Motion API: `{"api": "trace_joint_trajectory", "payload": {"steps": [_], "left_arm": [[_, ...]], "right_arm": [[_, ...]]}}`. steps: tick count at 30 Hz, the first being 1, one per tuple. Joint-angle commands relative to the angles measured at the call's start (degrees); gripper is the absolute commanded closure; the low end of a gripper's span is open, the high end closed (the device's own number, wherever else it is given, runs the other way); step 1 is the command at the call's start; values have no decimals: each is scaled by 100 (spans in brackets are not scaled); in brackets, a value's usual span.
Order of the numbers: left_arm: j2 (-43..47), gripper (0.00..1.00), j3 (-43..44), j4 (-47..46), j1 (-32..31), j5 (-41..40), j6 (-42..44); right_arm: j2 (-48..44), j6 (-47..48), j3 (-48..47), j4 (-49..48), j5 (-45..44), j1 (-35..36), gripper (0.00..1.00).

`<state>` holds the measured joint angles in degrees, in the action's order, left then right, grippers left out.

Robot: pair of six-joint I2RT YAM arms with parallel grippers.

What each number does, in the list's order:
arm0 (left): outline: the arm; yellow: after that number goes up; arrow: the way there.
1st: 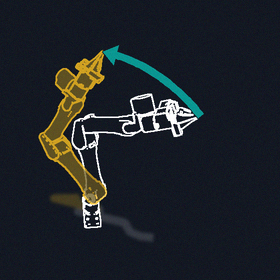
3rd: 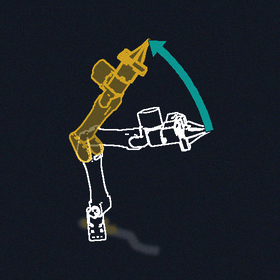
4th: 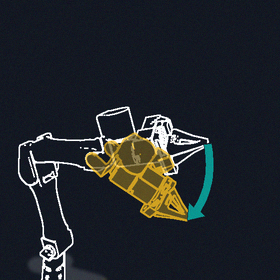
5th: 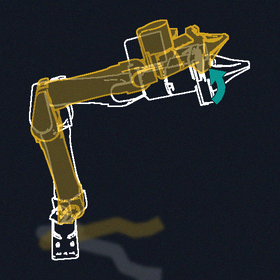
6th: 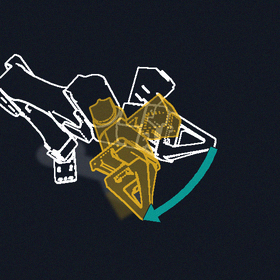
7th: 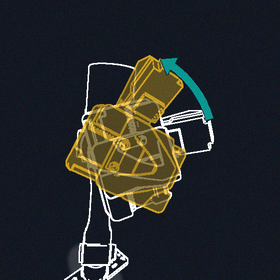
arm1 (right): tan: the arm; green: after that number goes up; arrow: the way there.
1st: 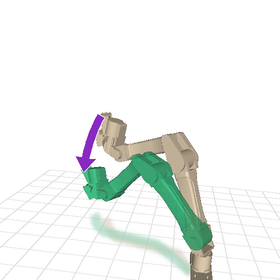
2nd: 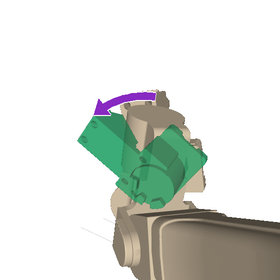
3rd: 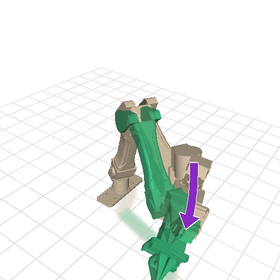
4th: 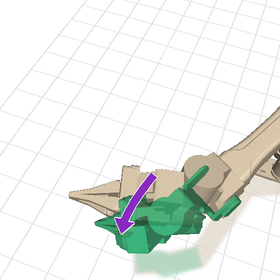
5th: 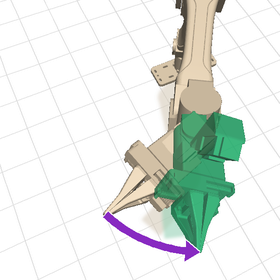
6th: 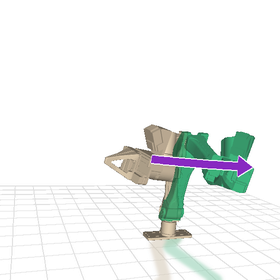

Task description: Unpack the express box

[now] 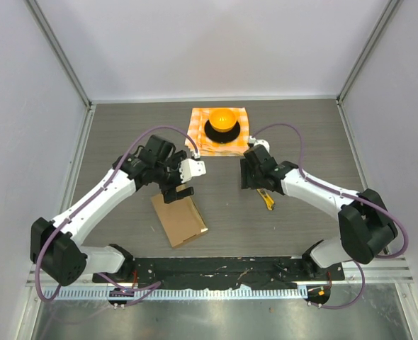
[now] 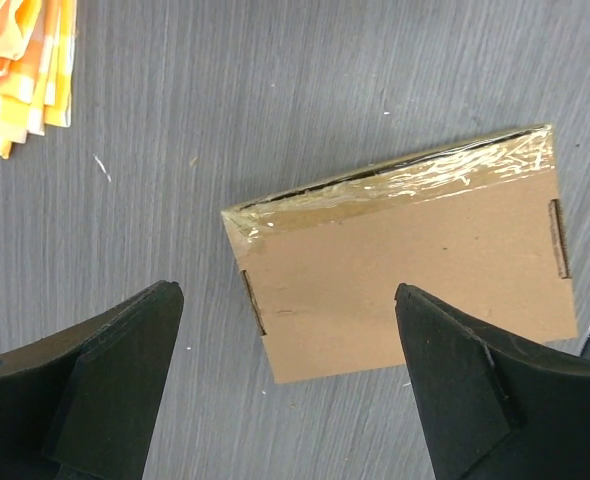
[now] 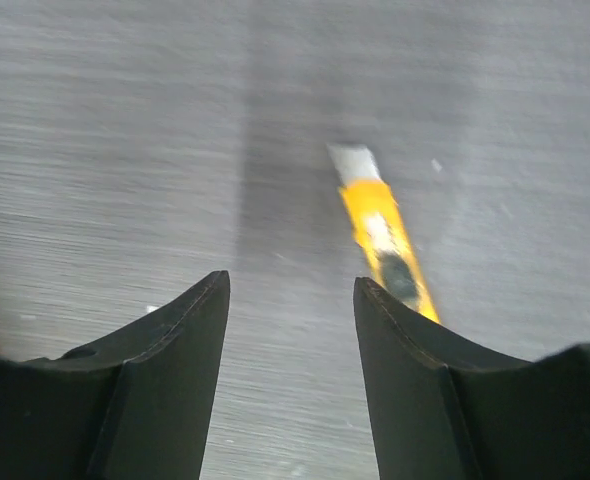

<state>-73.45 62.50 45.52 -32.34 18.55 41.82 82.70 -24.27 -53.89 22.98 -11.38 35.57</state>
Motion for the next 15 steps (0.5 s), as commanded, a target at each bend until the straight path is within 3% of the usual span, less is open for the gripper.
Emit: {"api": "trace_joint_trajectory", "payload": {"steps": [1,8,15], "left_arm": [[-20,7,289,414,8,404,-201],[-319,6,526,1090,8,676,-8],[-407,4,746,1100,8,905,-104]], "right_arm": [[-43,-350,458,243,-762,29,41],[-43,-482,493,417,-1270,38,40],[194,-535,660,321,-1499,38,40]]}}
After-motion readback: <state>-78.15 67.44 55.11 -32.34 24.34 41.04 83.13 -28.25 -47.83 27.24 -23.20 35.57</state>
